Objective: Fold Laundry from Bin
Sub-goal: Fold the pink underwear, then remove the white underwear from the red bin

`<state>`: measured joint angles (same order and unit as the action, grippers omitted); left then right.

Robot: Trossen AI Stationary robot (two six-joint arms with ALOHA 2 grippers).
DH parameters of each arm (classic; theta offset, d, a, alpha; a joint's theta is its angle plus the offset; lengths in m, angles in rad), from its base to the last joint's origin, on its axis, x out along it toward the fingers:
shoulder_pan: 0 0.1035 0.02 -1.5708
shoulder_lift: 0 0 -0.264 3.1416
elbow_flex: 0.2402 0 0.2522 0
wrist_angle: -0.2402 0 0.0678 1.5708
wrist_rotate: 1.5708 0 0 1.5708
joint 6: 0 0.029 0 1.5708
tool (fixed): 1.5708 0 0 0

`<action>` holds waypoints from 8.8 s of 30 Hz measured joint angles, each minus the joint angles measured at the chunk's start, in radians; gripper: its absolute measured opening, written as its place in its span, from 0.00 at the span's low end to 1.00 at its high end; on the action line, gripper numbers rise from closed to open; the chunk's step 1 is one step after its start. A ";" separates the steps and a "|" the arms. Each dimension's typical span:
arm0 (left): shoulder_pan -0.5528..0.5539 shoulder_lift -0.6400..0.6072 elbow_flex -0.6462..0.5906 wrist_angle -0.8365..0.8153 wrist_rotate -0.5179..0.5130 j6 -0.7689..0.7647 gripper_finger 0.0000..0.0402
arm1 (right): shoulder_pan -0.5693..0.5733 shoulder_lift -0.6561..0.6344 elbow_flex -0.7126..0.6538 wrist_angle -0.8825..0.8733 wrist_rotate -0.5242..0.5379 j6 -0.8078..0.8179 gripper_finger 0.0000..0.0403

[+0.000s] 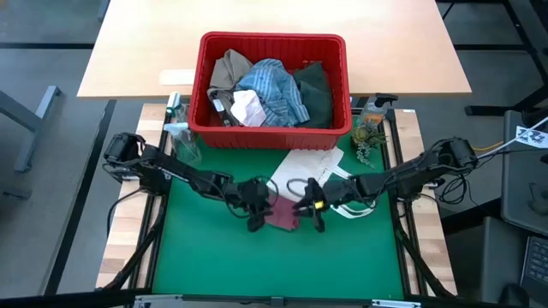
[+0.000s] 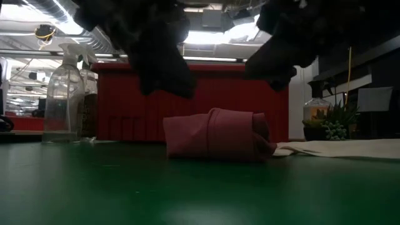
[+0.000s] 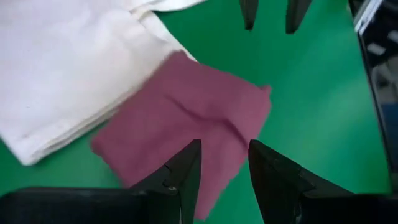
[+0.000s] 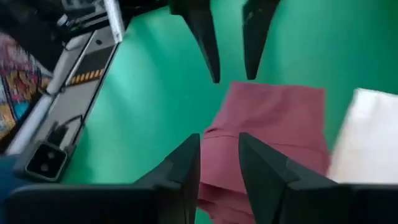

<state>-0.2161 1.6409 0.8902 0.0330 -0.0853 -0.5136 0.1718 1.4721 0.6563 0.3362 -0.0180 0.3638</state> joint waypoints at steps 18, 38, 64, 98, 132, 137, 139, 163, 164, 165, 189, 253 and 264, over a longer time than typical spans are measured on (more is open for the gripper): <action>-0.100 0.192 0.000 0.015 -0.226 0.079 0.32 | 0.083 0.279 0.000 0.062 0.141 -0.027 0.27; -0.098 0.078 -0.001 0.020 -0.169 0.072 0.32 | 0.084 0.159 -0.002 0.047 0.051 0.006 0.27; -0.033 0.127 0.000 0.356 -0.270 0.131 0.32 | 0.083 -0.240 0.000 -0.063 0.165 -0.190 0.27; -0.038 0.103 0.000 -0.255 -0.260 -0.026 0.32 | 0.083 -0.274 0.000 -0.162 0.184 -0.198 0.27; 0.233 -0.192 0.075 -0.459 -0.264 -0.078 0.32 | 0.083 -0.274 0.000 -0.159 0.185 -0.214 0.27; 0.250 -0.288 0.145 -0.455 -0.316 -0.049 0.32 | 0.083 -0.274 0.000 -0.158 0.185 -0.215 0.27; 0.274 -0.320 0.182 -0.453 -0.406 0.005 0.32 | 0.083 -0.274 0.000 -0.158 0.185 -0.215 0.27; 0.856 -0.258 0.340 -0.468 -0.201 0.175 0.38 | 0.083 -0.274 0.000 -0.160 0.186 -0.215 0.27; 0.860 -0.243 0.340 -0.468 -0.194 0.175 0.39 | 0.083 -0.274 0.000 -0.160 0.186 -0.215 0.27; 0.864 -0.227 0.340 -0.469 -0.190 0.175 0.40 | 0.083 -0.274 0.000 -0.161 0.186 -0.215 0.27; 0.913 -0.094 0.339 -0.470 0.054 0.367 0.45 | 0.083 -0.274 0.000 -0.161 0.186 -0.216 0.27; 0.523 -0.223 0.339 0.336 0.307 0.022 0.00 | 0.083 -0.358 0.083 -0.148 0.850 -0.960 0.27; 0.452 -0.223 0.339 0.385 0.286 0.018 0.00 | 0.083 -0.357 0.087 0.085 0.825 -1.197 0.27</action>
<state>0.2360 1.4181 1.2289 0.4175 0.2005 -0.4957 0.2546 1.1149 0.7437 0.4217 0.8075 -0.8333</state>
